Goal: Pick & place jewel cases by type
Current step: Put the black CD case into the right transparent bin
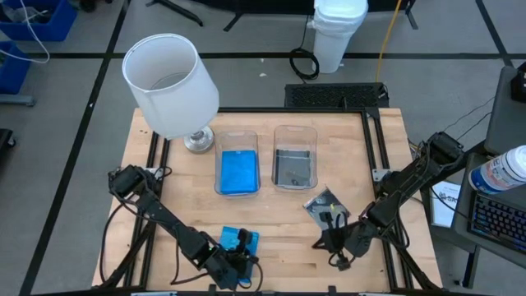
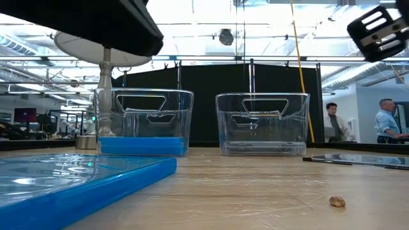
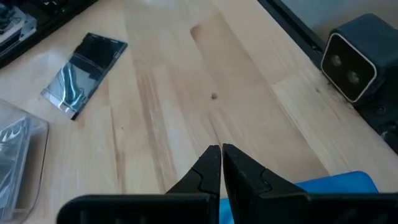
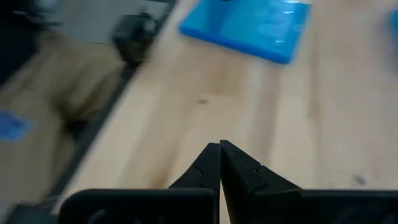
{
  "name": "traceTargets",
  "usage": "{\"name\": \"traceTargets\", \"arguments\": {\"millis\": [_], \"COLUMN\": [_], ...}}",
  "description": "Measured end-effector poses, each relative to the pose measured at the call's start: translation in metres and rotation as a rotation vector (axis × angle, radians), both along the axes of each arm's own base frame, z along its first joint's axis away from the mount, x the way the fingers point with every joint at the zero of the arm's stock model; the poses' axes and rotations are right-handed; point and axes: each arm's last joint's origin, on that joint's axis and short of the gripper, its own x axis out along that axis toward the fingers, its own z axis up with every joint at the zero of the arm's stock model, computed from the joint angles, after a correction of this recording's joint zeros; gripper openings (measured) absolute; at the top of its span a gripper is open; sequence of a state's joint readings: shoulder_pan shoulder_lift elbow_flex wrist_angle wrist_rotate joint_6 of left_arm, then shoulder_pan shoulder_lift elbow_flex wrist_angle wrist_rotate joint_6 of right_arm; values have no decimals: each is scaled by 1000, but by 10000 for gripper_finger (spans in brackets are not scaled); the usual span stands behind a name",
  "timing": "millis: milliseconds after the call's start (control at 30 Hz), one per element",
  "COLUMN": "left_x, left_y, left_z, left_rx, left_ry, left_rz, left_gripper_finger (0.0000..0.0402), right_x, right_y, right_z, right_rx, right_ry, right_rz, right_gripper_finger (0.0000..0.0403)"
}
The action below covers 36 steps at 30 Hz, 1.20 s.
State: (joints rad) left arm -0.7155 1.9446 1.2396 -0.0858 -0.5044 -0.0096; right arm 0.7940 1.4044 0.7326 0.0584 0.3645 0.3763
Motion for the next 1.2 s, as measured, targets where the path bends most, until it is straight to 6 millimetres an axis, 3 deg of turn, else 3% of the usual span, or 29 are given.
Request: {"name": "traceTargets", "arguments": {"millis": [100,233,433,567,700,1200], "left_x": [0,1,1,1,1,1], "left_y": [0,1,1,1,1,1], "left_z": [0,0,0,0,0,0], "left_rx": [-1,-13,-22,-28,-29,-40], "left_ry": [0,1,1,1,1,1], "left_rz": [2,16,23,28,29,38], "left_gripper_finger": [26,26,26,26,26,26], "right_x": [1,-1,-26,-38,-40,-21], "right_y": [2,-10,-41,-70,-93,-119], "right_z": [3,14,26,21,7,-26], "right_rx": [73,120,52,58,50,-128], "right_ry": [-4,-52,-87,14,277,562], "right_rz": [-13,-240,-595,-833,-994,-1128], "right_gripper_finger": [0,0,0,0,0,0]}}
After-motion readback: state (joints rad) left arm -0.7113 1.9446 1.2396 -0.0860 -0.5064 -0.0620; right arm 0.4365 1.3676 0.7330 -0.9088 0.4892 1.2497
